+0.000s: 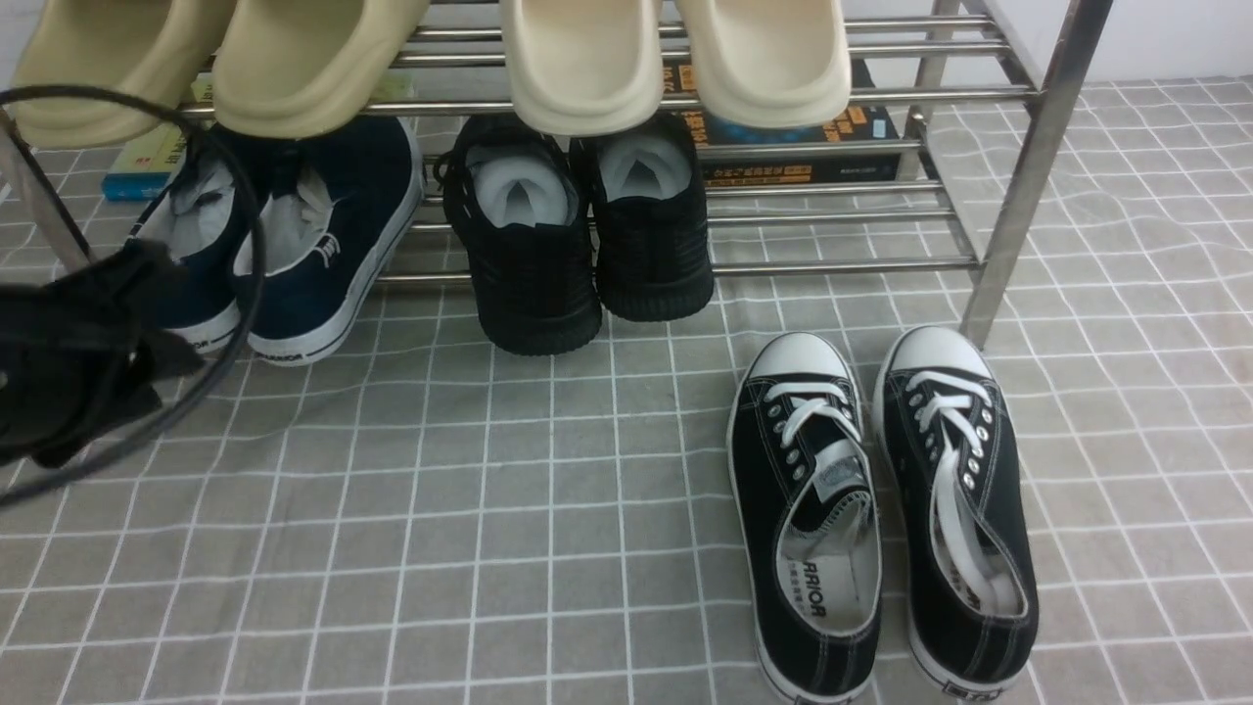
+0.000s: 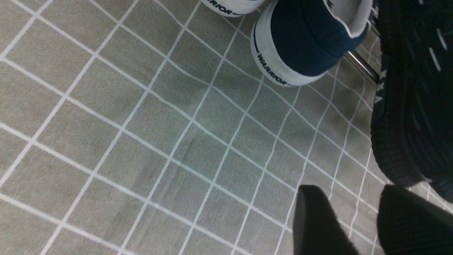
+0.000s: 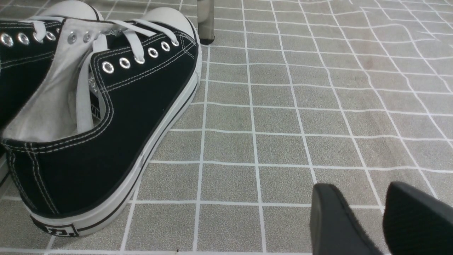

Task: Take the shoes off the shelf with your hand from the grey coffee tablecloth.
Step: 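Grasp the leftmost shoe on the bottom shelf of the shoe rack with the left gripper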

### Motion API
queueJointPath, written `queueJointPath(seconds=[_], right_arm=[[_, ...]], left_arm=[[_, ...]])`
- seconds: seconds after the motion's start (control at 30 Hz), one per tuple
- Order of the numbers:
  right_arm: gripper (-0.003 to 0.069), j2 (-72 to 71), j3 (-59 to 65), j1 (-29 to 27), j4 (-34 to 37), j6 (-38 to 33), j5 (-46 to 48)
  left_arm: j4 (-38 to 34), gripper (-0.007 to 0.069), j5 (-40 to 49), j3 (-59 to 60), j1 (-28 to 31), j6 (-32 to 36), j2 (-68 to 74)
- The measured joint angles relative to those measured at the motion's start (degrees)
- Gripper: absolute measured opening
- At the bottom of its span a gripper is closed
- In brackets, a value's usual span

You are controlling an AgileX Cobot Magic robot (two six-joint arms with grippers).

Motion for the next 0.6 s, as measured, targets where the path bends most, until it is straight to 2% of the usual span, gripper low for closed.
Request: queueJointPath(seconds=[0.07,0.17,0.3,0.43,0.6], right_arm=[[0.0239,0.0,0.0,0.0,0.0,0.0,0.0],[0.0239,0.0,0.0,0.0,0.0,0.0,0.0],[0.0239,0.0,0.0,0.0,0.0,0.0,0.0],[0.0239,0.0,0.0,0.0,0.0,0.0,0.0],[0.0239,0.0,0.0,0.0,0.0,0.0,0.0]], left_arm=[[0.4,0.0414,-0.13,-3.77,0.0,-2.5,5.09],[0.87,0.0515,-4.3,-6.43,0.0,-6.84,10.35],[0.47,0.0549,-9.17,-6.76,0.0,-11.28,12.71],[-0.24,0.0555,-13.7,-6.76,0.0,-16.03,14.76],[-1.66,0.0555,-16.13,-6.82,0.0,-18.77,18.07]])
